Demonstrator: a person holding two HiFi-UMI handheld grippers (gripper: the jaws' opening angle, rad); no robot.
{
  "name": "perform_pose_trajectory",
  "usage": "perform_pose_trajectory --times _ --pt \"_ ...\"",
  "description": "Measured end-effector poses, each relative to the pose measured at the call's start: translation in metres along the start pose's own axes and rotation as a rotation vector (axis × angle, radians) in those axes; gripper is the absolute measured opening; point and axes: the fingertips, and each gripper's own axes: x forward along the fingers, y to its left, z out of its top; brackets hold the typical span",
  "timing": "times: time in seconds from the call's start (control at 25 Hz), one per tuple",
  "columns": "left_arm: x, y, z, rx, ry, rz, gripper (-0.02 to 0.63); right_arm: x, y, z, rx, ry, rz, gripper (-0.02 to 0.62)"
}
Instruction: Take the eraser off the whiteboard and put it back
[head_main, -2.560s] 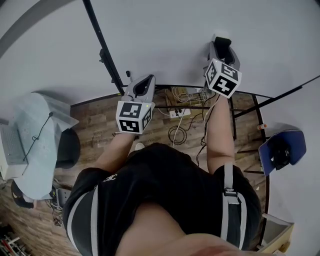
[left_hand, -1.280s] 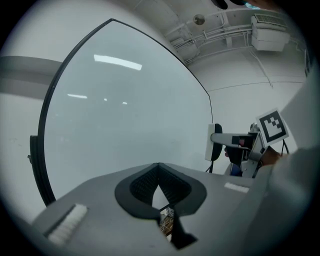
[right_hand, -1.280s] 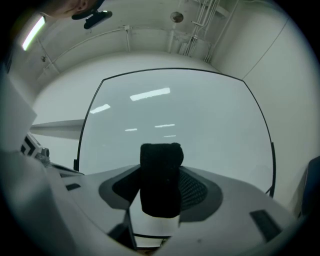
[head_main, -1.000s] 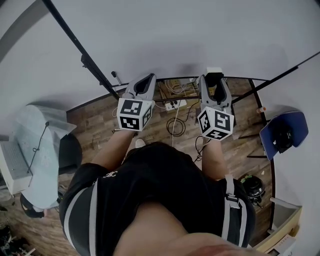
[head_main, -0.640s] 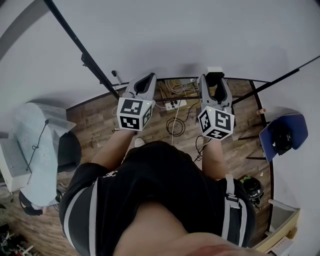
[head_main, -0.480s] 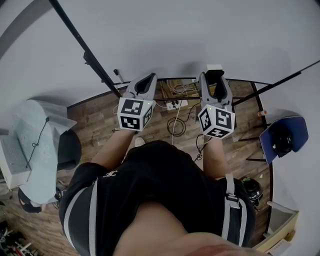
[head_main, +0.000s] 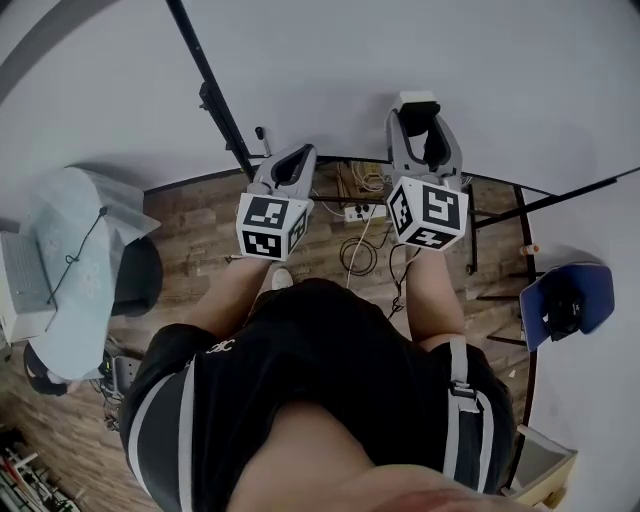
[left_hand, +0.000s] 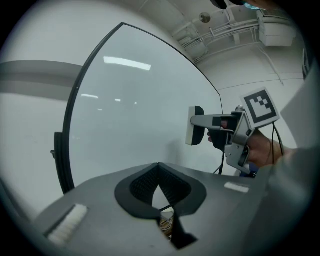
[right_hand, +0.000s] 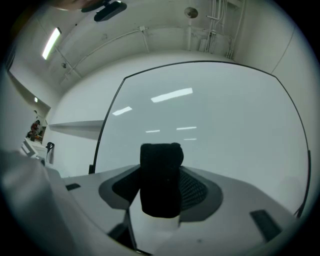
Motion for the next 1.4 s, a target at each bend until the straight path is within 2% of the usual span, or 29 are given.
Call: perform_pose_trajectory --times 0.28,0.52,0.68,0.8,0.92,1.2,1.4 --pt "-0.024 0.030 -0.002 -0.015 -0.012 0.066 0.009 0.042 0.031 0.019 0.032 0.004 0.028 0.232" --pt "-0.041 0.048 -0.004 -0.022 -0.019 0.101 0.009 0.068 0.060 0.015 0.062 0.041 0.049 0.232" --pt "-0.050 0.059 -0.009 -0.025 -0.011 0.121 0.009 0.081 0.063 0.003 0.054 0.083 -0.016 0.232" --pt "-0.055 0.067 -0.011 -0.030 -0.007 0.134 0.009 0.088 0.061 -0.003 0.018 0.110 -0.098 0.232" --pt "-0.056 0.074 -0.013 -0.035 0.000 0.142 0.009 0.092 0.064 -0.005 -0.020 0.111 -0.139 0.232" --pt "-0.054 0.072 -0.013 -0.029 -0.005 0.128 0.009 0.095 0.065 -0.004 0.037 0.132 -0.161 0.232" --pt "-0.057 0.074 -0.008 -0.024 -0.025 0.130 0.009 0.094 0.066 -0.004 0.073 0.108 -0.134 0.286"
